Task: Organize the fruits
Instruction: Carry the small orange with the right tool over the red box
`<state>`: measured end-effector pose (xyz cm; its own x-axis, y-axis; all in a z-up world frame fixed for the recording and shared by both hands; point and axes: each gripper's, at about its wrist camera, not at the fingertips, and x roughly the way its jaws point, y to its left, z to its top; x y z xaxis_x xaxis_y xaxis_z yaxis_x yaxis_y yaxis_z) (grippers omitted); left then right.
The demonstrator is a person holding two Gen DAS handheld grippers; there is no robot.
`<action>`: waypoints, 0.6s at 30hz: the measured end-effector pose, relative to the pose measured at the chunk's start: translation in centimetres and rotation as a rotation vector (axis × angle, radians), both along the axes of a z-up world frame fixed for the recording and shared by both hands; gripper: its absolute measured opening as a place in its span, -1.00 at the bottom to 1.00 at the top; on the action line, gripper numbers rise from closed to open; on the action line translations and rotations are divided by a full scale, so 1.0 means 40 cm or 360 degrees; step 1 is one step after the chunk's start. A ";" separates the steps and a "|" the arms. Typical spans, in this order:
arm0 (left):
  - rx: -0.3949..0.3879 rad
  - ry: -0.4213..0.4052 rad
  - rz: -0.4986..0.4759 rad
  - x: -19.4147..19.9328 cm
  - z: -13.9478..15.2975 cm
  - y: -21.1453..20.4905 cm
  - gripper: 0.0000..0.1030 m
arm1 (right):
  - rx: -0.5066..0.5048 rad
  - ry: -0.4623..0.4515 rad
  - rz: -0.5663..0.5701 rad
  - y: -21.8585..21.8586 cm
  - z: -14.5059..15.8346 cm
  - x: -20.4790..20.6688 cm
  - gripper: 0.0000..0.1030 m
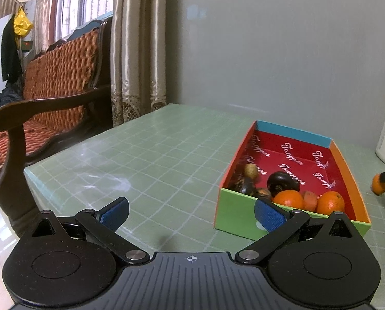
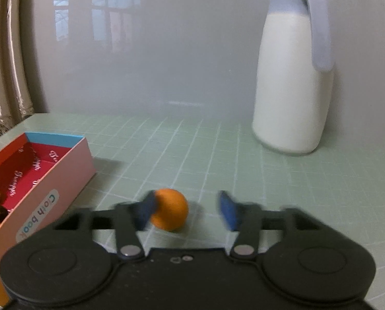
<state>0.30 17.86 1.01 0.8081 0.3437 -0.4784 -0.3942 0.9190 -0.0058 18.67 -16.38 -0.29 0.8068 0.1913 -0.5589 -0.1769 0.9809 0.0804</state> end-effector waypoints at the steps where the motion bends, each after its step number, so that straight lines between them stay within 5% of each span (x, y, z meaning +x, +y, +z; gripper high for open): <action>1: 0.0005 0.0001 -0.0006 0.000 -0.001 -0.002 0.99 | 0.0043 0.0019 0.0024 -0.001 -0.008 0.007 0.32; 9: -0.0008 0.0018 -0.0009 0.001 -0.008 0.005 0.99 | 0.0086 0.0058 0.0121 0.045 -0.024 0.035 -0.31; 18: -0.0020 0.0028 -0.0002 0.003 -0.015 0.011 0.99 | 0.0062 -0.0018 0.0135 0.054 -0.013 0.007 -0.37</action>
